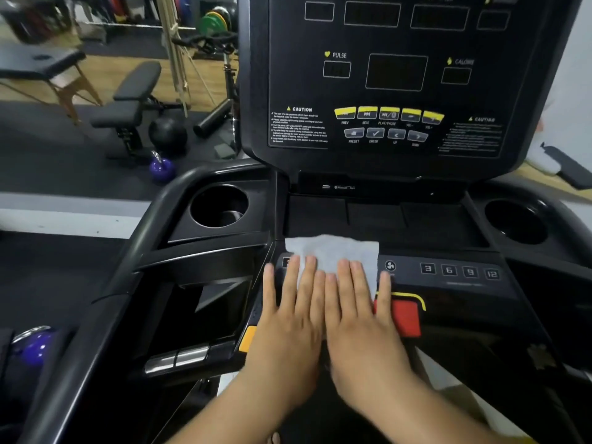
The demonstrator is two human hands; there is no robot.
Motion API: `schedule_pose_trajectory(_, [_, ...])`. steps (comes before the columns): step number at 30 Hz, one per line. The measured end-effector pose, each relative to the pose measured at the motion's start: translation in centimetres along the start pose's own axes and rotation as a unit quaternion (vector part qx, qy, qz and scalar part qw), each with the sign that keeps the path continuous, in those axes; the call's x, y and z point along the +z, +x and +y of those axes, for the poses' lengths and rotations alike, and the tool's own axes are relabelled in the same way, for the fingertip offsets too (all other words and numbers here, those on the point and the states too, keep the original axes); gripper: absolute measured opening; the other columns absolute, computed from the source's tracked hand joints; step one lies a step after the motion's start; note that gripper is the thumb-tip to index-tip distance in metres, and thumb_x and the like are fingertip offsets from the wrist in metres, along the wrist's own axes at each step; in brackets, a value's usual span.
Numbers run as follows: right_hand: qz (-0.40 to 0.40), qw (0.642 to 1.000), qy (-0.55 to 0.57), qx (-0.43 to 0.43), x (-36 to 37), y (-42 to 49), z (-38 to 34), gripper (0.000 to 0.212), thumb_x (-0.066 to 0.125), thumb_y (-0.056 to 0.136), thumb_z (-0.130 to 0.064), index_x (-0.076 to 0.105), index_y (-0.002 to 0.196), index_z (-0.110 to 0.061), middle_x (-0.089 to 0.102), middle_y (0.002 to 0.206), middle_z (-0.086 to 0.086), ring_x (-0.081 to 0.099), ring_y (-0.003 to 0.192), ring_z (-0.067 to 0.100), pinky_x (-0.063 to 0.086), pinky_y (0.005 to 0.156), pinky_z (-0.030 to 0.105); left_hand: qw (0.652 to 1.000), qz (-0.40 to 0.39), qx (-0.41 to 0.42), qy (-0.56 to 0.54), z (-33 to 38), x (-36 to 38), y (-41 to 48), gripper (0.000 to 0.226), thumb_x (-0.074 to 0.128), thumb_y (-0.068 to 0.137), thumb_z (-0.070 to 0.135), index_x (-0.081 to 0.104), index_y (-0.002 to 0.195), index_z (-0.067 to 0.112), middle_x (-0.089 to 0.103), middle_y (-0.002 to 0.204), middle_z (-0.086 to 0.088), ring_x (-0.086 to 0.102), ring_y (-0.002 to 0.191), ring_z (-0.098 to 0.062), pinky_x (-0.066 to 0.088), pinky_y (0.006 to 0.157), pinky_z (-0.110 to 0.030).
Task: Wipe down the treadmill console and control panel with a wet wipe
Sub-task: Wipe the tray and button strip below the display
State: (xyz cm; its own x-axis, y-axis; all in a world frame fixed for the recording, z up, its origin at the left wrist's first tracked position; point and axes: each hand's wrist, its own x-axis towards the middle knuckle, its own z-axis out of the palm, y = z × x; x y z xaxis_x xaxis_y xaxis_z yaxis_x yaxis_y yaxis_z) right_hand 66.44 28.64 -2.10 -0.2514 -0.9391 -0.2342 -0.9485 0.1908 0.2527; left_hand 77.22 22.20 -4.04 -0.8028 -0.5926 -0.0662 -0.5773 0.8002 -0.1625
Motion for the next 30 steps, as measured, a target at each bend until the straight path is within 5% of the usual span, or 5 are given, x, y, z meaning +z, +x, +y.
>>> schedule_pose_trajectory(10, [0.079,0.994,0.061,-0.034,1.1,0.0,-1.4,0.118,0.068,0.080,-0.037,-0.023,0.147,-0.001,-0.020,0.154,0.033,-0.021,0.143,0.049,-0.011,0.110,0.070,0.999,0.030,-0.020,-0.014,-0.5,1.0,-1.6,0.102,0.034,0.093,0.049,-0.042,0.138,-0.001,-0.045,0.146,-0.029,-0.044,0.134,-0.046,-0.026,0.104,-0.071])
schedule_pose_trajectory(17, [0.053,0.998,0.025,-0.026,-2.2,3.9,-0.6,0.117,0.057,0.089,-0.041,-0.044,0.134,-0.002,-0.041,0.147,0.028,-0.035,0.139,0.044,-0.015,0.110,0.068,0.996,-0.030,-0.081,0.001,-2.0,-1.5,2.6,0.118,0.043,0.093,0.056,-0.056,0.120,-0.002,-0.047,0.143,-0.031,-0.041,0.136,-0.047,-0.030,0.100,-0.071])
schedule_pose_trajectory(22, [0.106,0.985,0.115,-0.070,1.5,0.2,-3.0,0.100,0.063,0.076,-0.029,0.007,0.152,0.005,-0.004,0.157,0.034,-0.002,0.146,0.048,-0.003,0.115,0.062,0.996,0.027,-0.055,-0.069,-1.1,1.1,-2.3,0.122,0.067,0.082,0.042,-0.025,0.147,-0.004,-0.025,0.155,-0.035,-0.025,0.144,-0.049,-0.017,0.111,-0.070])
schedule_pose_trajectory(26, [0.061,0.995,0.052,-0.058,-0.6,2.5,-2.1,0.110,0.053,0.091,-0.035,-0.041,0.137,0.000,-0.045,0.143,0.030,-0.039,0.135,0.045,-0.022,0.110,0.061,0.994,-0.048,-0.085,-0.047,-2.3,0.0,-0.2,0.112,0.044,0.095,0.048,-0.052,0.128,0.000,-0.050,0.142,-0.028,-0.047,0.133,-0.043,-0.026,0.105,-0.070])
schedule_pose_trajectory(30, [0.060,0.996,0.028,-0.063,-2.7,4.1,-1.7,0.113,0.054,0.091,-0.036,-0.046,0.132,-0.002,-0.042,0.146,0.028,-0.036,0.138,0.044,-0.015,0.112,0.064,0.993,-0.037,-0.084,-0.075,-3.3,-0.6,1.6,0.111,0.044,0.094,0.054,-0.045,0.136,0.004,-0.051,0.141,-0.023,-0.042,0.138,-0.039,-0.019,0.112,-0.067])
